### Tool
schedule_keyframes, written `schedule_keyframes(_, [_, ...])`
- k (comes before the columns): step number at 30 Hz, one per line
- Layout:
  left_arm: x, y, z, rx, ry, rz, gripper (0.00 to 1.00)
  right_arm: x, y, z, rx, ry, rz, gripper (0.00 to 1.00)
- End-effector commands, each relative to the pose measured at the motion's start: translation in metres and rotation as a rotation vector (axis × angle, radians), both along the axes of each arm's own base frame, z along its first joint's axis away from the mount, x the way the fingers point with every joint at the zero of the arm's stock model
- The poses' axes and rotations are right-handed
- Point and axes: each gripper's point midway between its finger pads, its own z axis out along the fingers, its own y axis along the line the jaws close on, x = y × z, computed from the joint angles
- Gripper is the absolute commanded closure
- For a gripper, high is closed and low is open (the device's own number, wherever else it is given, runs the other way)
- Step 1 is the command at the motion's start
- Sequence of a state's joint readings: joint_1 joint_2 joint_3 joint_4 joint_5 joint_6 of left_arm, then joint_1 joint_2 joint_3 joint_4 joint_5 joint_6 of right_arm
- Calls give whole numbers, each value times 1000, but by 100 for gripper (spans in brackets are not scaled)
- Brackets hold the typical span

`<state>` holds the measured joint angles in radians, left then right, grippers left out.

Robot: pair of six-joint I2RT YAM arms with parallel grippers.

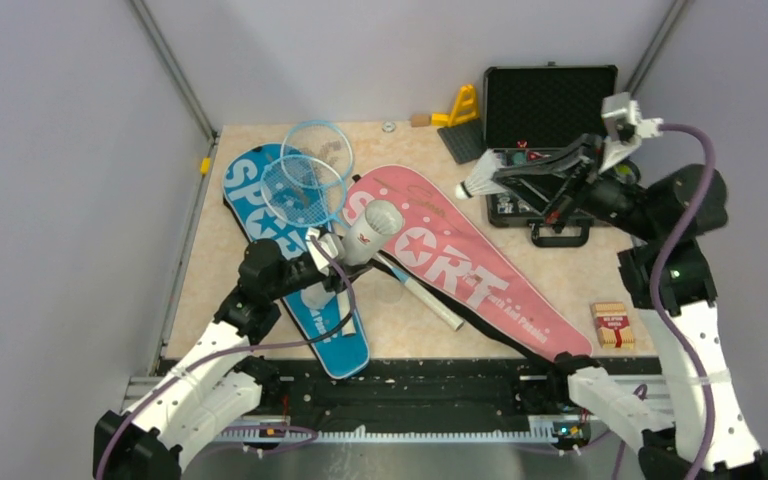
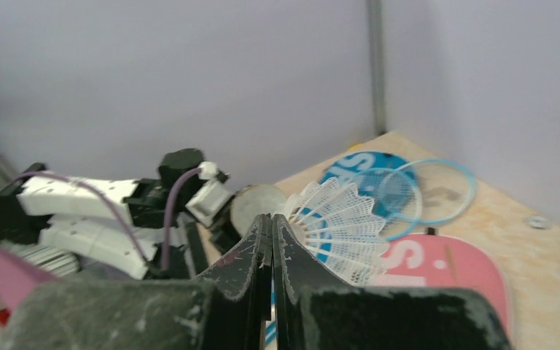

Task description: Pack up the badminton gear

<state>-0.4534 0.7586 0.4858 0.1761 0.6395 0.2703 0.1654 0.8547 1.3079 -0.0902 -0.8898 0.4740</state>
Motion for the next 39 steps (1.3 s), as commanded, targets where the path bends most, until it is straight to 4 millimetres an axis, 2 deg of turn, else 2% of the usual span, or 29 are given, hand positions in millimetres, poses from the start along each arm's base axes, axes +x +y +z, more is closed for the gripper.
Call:
schedule_keyframes(1, [-2,-5,5,-11,33,-32,70,21,46,-9,-58,15,24,100])
schedule_keyframes(4, [3,-5,4,-1,50,-16,70,16,81,-8,-98,-21,44,100])
schedule_keyframes(8, [6,-6,2,4,68,-8,70,19,98,-6,-74,-32,84,100])
schedule_keyframes(10, [6,-7,1,5,67,-14,70,21,106,-13,-95,-20,103,100])
schedule_keyframes(15, [5,-8,0,3,63,-22,70,25,129,-36,-182,8,109,100])
schedule_keyframes(23, [7,-7,0,-1,64,-14,70,13,177,-83,-316,115,219,100])
schedule_keyframes(30, [1,-10,-1,2,58,-54,70,24,199,-121,-402,264,233,100])
schedule_keyframes(34, [0,-10,0,-2,52,-53,70,18,212,-141,-458,307,272,100])
schedule_keyframes(37, [-1,-10,1,-6,43,-53,70,13,214,-146,-463,328,283,100])
schedule_keyframes(39, [-1,-9,2,-10,38,-49,70,12,211,-140,-449,322,278,97])
